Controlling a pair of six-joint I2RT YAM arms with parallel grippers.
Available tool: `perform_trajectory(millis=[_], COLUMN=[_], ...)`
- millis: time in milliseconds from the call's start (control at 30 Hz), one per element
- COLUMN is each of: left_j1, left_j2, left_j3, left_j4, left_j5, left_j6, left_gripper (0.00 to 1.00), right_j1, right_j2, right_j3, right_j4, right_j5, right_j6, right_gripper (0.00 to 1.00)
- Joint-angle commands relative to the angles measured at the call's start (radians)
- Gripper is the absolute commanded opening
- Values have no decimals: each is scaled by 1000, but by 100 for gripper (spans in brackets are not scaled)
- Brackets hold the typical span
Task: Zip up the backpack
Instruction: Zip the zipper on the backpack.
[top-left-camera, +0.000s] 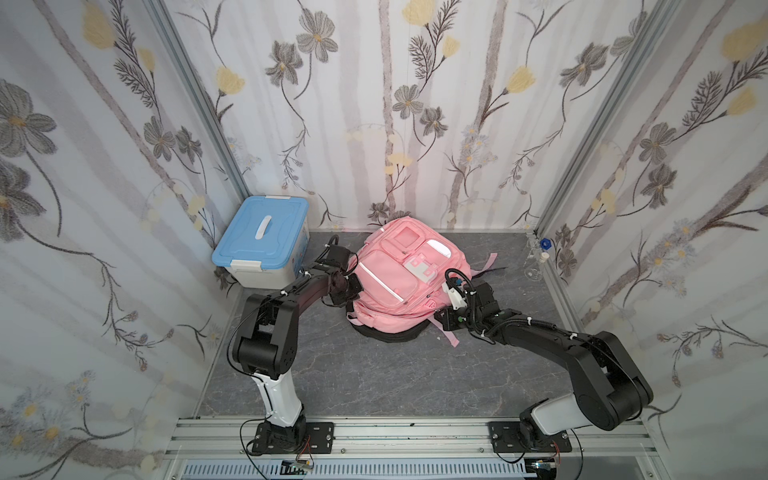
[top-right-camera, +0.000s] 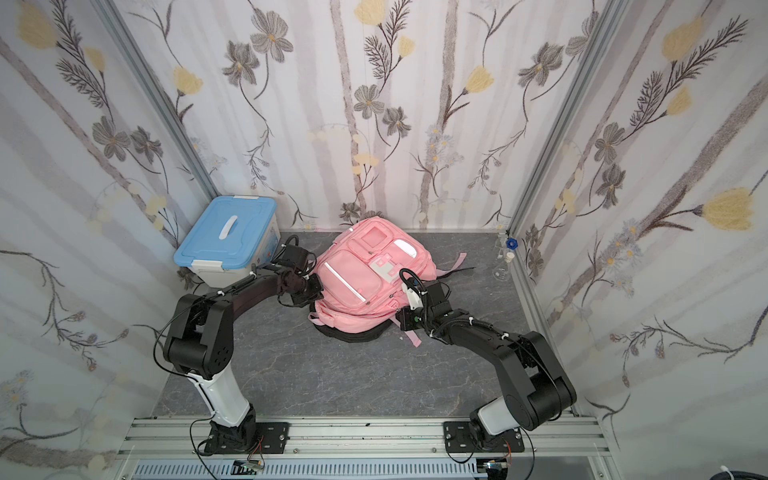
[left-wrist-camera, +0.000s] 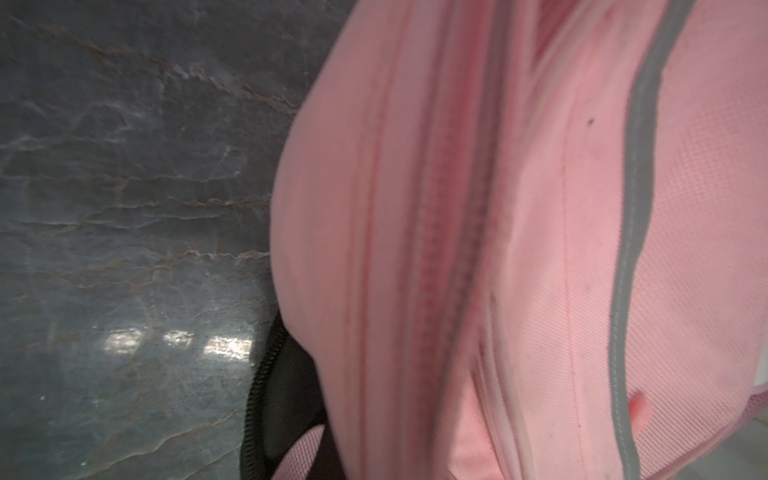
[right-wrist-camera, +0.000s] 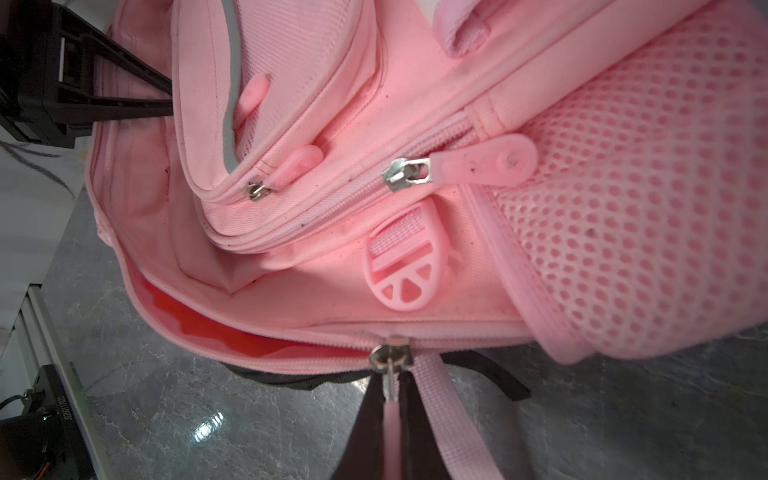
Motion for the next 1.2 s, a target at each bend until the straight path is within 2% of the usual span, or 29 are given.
perform_trajectory(millis=[0,433,733,900,1167], left_j1=[2,-13,-22,-22,-31], left_j2=[-11,-58,-81,-93,-102], left_j3=[-13,-93,-107,-100,-107], left_j4=[-22,58,77,71,71], left_j5=[-52,-68,-88,-92,-102], left_j6=[-12,-50,-64,-61,-66], left_gripper=[0,0,0,0,0], right_j1=[20,89,135,139,144], right_j2=[-1,-17,63,105,152], right_j3=[21,181,378,451,545], right_j4=[-52,-293,-575,-733,-872], right_j5=[8,31,70,140,144], right_j6=[-15,-70,-102,-121,-142], right_gripper=[0,0,0,0,0])
